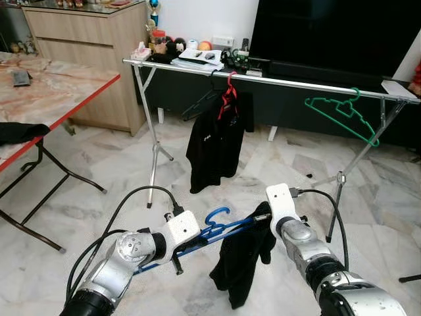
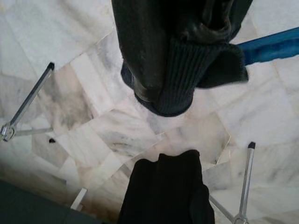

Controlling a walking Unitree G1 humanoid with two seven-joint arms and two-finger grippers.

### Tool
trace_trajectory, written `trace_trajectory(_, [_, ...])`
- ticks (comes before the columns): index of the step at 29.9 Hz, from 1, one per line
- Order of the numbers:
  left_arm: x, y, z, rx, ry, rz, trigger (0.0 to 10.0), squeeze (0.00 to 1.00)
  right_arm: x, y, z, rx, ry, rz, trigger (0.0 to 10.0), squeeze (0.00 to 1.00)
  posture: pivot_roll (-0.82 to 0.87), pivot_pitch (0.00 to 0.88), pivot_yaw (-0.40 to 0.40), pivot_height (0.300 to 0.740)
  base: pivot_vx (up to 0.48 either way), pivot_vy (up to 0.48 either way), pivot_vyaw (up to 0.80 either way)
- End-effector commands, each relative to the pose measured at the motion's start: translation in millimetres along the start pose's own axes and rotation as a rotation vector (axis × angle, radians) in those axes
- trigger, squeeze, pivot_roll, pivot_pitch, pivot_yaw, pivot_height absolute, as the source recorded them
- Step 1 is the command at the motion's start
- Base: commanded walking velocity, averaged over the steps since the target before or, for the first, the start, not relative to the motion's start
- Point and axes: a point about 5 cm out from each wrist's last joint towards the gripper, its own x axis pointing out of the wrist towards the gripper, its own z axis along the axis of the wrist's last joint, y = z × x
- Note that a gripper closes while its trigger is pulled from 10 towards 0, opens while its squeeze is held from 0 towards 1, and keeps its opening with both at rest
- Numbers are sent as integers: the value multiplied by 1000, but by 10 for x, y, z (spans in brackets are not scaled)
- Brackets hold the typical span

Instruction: Hang hanger

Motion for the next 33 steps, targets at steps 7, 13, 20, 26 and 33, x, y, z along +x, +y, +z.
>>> trace_trajectory(7, [4, 69, 74, 37, -26, 93, 10000, 0, -12, -74, -82, 124, 23, -52, 10000, 0, 166, 6, -109, 740, 0, 0, 0])
trace_trajectory(13, [49, 8, 97, 22, -33, 58, 10000, 0, -8, -15, -86, 182, 28, -4, 10000, 0, 160, 6, -106, 740, 0, 0, 0])
trace_trajectory(20, [83, -45, 98, 16, -30, 26, 10000, 0, 1, 112, 0, 185, 6, 108, 10000, 0, 158, 9, -105, 740, 0, 0, 0])
trace_trajectory(26, [84, -27, 115, 5, -45, 46, 10000, 0, 1, 147, 85, 129, -25, 179, 10000, 0, 158, 12, -104, 740, 0, 0, 0])
trace_trajectory(33, [45, -39, 94, -9, -40, 27, 10000, 0, -7, 65, 154, 13, -55, 203, 10000, 0, 157, 15, -103, 740, 0, 0, 0])
